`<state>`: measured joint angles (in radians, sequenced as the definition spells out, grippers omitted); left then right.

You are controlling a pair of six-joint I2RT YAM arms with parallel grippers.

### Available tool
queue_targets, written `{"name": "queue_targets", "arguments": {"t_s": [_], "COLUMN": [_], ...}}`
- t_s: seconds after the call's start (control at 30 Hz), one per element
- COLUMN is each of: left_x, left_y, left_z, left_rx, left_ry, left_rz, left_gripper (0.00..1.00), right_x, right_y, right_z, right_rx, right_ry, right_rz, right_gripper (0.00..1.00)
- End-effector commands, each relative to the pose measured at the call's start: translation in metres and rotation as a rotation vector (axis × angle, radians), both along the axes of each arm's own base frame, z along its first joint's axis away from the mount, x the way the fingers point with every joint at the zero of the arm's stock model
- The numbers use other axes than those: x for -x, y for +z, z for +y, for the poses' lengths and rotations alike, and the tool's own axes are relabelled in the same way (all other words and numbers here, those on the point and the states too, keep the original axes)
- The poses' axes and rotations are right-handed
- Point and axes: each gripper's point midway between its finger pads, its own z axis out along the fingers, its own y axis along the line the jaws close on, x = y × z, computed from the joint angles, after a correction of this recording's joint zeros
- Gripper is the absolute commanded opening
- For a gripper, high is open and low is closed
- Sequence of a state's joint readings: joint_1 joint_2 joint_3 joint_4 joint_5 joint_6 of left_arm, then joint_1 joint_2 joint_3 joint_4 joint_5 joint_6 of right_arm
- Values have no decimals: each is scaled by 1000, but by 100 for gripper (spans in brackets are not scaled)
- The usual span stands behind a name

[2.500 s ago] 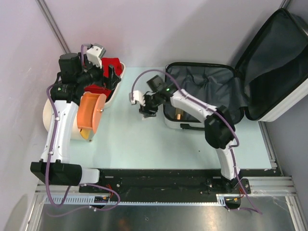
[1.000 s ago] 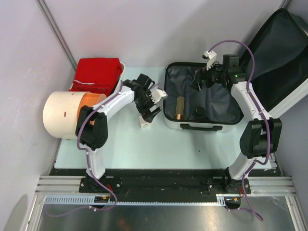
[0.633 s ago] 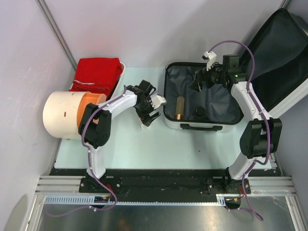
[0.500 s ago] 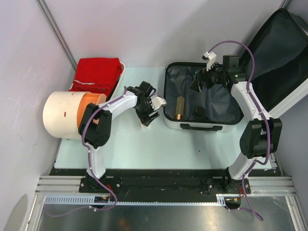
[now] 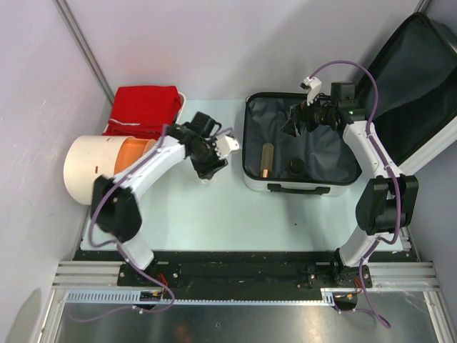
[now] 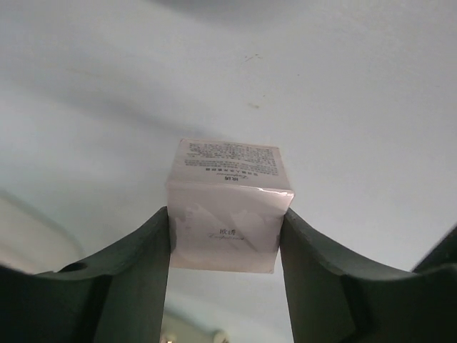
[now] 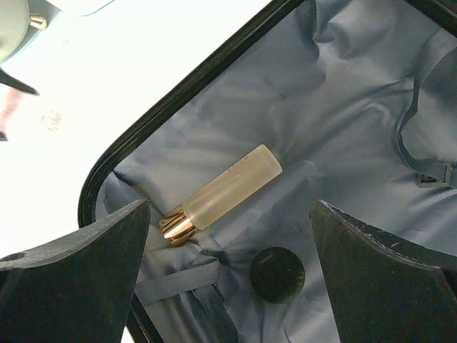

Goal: Open, take out, and arrange the luggage

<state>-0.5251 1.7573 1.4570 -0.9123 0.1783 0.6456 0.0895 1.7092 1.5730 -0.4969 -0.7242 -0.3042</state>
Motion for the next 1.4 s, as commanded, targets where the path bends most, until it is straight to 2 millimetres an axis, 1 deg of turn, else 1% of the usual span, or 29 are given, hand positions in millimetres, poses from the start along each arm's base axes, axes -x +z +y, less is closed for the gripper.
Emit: {"name": "queue_targets", "arguments": {"t_s": [0.0,0.03,0.07,0.1,0.13,0.17,0.2,0.23,0.3,0.33,0.37,0.4,0.43,0.5,0.53,0.6,0.67,0.73,0.8,0.87,0.97,1.2,1.37], "left_x": [15,15,21,23,21,22,27,26,31,37,40,44,49,56,59,62,61,59,55,53,49,40,32], "left_y": [133,149,181,194,207,225,238,252,263,271,271,272,271,266,259,250,240,241,235,233,225,205,198], "left_z": [21,30,38,44,58,68,78,95,113,132,140,156,162,177,187,198,204,211,220,219,216,221,224], "left_rx": [127,141,180,200,216,234,259,275,312,323,327,324,323,311,300,301,314,357,353,364,383,356,342], "left_ry": [42,74,99,130,181,222,274,339,439,512,549,616,644,719,765,834,879,928,962,962,977,1018,1029], "left_rz": [-224,-251,-309,-330,-356,-396,-424,-456,-467,-497,-495,-504,-507,-491,-472,-425,-366,-335,-303,-282,-236,-171,-147], "left_gripper": [29,29,29,29,29,29,29,28,27,26,26,26,26,26,26,26,26,25,25,25,24,24,25], "right_x": [-3,-3,-3,-3,-1,0,2,4,4,6,7,7,7,8,8,9,8,9,10,10,12,11,8], "right_y": [20,21,19,18,17,17,17,17,15,15,14,12,12,10,10,7,5,3,5,4,3,1,2], "right_z": [5,5,7,8,12,14,16,21,24,26,30,32,34,39,41,47,51,58,63,64,63,61,61], "right_rx": [-34,-35,-33,-30,-30,-27,-22,-12,1,4,7,9,12,16,16,20,20,18,22,25,33,43,44], "right_ry": [9,9,11,12,21,28,33,48,55,64,70,76,78,90,95,109,117,131,141,143,142,136,129], "right_rz": [-36,-41,-37,-38,-36,-36,-38,-47,-49,-52,-52,-49,-50,-47,-48,-43,-40,-37,-44,-45,-43,-45,-53], "right_gripper": [98,98,98,98,98,98,98,98,98,98,98,98,98,98,98,98,98,98,98,98,98,98,98]}}
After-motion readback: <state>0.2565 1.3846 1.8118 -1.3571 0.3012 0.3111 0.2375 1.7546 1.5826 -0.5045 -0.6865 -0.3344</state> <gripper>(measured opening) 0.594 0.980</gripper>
